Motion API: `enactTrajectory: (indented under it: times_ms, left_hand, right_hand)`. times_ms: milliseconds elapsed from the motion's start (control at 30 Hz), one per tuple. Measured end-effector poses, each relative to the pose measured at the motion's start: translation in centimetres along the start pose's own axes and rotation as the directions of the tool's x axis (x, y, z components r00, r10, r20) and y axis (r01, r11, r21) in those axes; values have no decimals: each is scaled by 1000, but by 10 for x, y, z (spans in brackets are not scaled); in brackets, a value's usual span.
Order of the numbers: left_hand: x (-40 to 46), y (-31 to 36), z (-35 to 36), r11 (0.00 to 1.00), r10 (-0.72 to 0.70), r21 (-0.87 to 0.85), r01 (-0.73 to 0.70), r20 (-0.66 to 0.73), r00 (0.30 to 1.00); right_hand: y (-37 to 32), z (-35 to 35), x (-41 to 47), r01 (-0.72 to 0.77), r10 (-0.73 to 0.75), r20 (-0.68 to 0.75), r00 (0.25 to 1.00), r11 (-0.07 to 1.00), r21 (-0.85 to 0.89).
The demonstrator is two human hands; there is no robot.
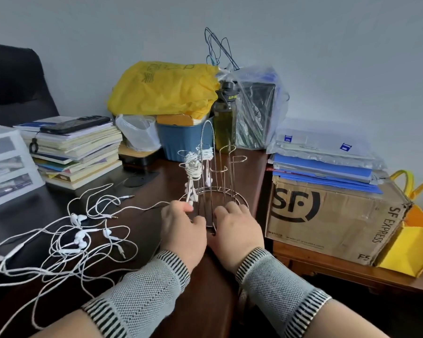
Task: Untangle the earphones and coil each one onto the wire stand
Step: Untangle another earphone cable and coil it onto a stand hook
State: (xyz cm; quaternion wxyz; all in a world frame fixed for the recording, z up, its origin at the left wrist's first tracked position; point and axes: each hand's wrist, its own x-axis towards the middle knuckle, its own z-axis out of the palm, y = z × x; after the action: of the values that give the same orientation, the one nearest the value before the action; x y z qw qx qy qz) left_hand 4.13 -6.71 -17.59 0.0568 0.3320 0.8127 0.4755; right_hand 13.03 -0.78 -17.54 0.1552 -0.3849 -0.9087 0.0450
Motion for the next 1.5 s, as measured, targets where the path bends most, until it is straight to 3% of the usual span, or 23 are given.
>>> enactTrajectory:
  times_ms: [167,367,567,700,867,933,1100,1400,1500]
  left_hand:
    - [-13,-18,-25,850,183,422,-315,324,928]
    - [-4,-17,-32,700,173,553,-452,483,858]
    - [4,-23,-35,705,134,566,-428,486,864]
    - [8,-25,-36,709,98,588,-388,463,881]
    - [-3,-22,-40,689,194,580,-434,430,882]
    - [-10,-19,-37,645,244,578,-499,463,852]
    - [-10,-19,-32,607,210,586,-536,533,820]
    - [-3,-24,-30,598,180,612,-517,526,831]
    - [-6,-23,-30,592,198,625,-509,500,843]
  right_hand:
    - [0,2,-2,-35,39,-144,989,999,29]
    - [-2,1,-3,-82,83,-26,996,997,5]
    - [-3,1,-3,19,-20,-18,1000,997,-73]
    - [-1,3,-2,119,-117,-61,991,992,35]
    - [2,10,-2,107,-84,-214,973,990,96]
    - [2,10,-2,99,-77,-202,976,990,100]
    - [5,10,1,100,-91,-110,990,992,72]
    - [1,9,-1,79,-79,-129,988,997,-8]
    - [-3,8,-3,87,-108,-215,971,991,-106]
